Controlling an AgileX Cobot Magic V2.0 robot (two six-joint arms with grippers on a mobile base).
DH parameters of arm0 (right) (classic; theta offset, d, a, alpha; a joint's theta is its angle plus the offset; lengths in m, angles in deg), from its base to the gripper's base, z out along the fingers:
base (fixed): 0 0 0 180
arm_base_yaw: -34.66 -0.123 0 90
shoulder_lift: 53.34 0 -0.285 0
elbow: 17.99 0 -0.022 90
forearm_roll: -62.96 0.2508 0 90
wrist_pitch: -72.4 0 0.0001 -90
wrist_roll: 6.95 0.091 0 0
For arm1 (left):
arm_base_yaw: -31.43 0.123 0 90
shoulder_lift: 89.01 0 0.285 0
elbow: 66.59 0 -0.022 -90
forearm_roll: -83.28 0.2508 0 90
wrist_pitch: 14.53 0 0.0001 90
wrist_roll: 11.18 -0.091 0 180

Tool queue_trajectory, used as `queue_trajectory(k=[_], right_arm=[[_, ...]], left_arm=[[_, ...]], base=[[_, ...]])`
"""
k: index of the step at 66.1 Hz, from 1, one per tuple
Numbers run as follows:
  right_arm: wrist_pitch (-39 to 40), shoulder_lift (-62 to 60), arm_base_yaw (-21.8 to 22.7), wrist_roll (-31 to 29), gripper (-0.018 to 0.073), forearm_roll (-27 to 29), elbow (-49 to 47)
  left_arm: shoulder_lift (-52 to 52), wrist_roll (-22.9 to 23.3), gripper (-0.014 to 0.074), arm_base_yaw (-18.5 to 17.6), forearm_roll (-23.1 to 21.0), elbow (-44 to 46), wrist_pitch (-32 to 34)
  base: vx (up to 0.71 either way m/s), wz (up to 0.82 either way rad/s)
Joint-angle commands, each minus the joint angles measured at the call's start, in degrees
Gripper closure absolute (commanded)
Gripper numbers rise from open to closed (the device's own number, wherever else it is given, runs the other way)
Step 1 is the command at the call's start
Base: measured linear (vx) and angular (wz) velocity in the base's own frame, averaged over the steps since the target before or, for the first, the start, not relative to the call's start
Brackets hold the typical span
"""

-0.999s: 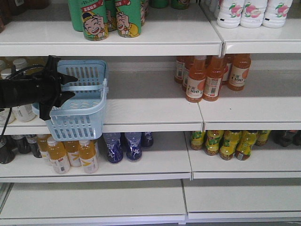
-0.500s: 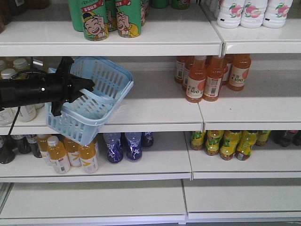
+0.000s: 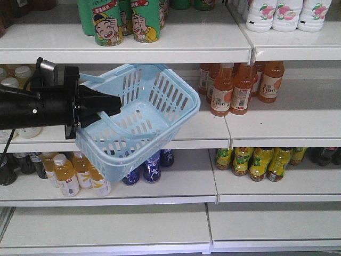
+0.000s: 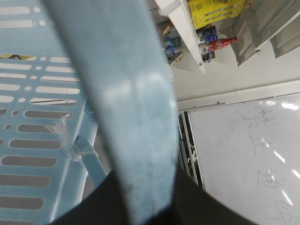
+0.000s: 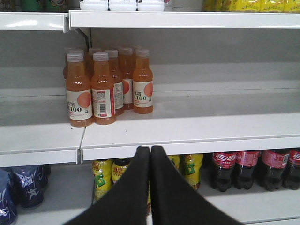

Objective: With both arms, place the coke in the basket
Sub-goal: 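Lift the basket off the shelf and lower it toward the robot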

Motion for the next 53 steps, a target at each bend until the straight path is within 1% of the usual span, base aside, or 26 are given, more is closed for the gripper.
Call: queue_trajectory(k=[1,5,9,17,24,35,43,48,53], right_arm=[[3.8,-0.8,0.5,-0.2,0.0569,-0.4,0.5],[3.8,-0.8,0.5,-0.2,0.0569,-0.4,0.5],[3.8,-0.8,0.5,-0.2,0.0569,-0.4,0.5],[3.8,-0.8,0.5,-0.2,0.0569,-0.4,0.5],[3.8,-0.8,0.5,-0.2,0.0569,-0.4,0.5],[3.8,-0.8,0.5,-0.2,0.0569,-0.4,0.5],[3.8,-0.8,0.5,-0.2,0.0569,-0.4,0.5],[3.8,-0.8,0.5,-0.2,0.0569,-0.4,0.5],[3.8,-0.8,0.5,-0.2,0.0569,-0.4,0.5]], left_arm=[[6.9,-2.4,0.0604,-1.7,-5.6,-3.4,-5.9],[9.3,-3.0,0.0604,-2.7,-5.3,-7.0,-6.0],[10.7,-4.1,0.0604,-3.7,-3.7,-10.2,-6.0],[12.9,-4.4,0.0604,-5.0,2.7,-14.9,-6.0],[14.7,-5.0,0.0604,-6.1,6.5,-18.8,-6.0],[18.2,-7.7,0.0604,-7.9,7.0,-25.3,-6.0],[19.8,-11.0,0.0604,-8.8,7.2,-31.1,-5.9],[20.0,-13.5,0.0604,-8.9,6.0,-34.2,-5.9],[20.0,-16.3,0.0604,-8.9,3.3,-36.4,-5.9]], base=[[0.00,0.00],[0.00,0.00],[0.00,0.00],[0.00,0.00],[0.00,0.00],[0.00,0.00],[0.00,0.00],[0.00,0.00],[0.00,0.00]])
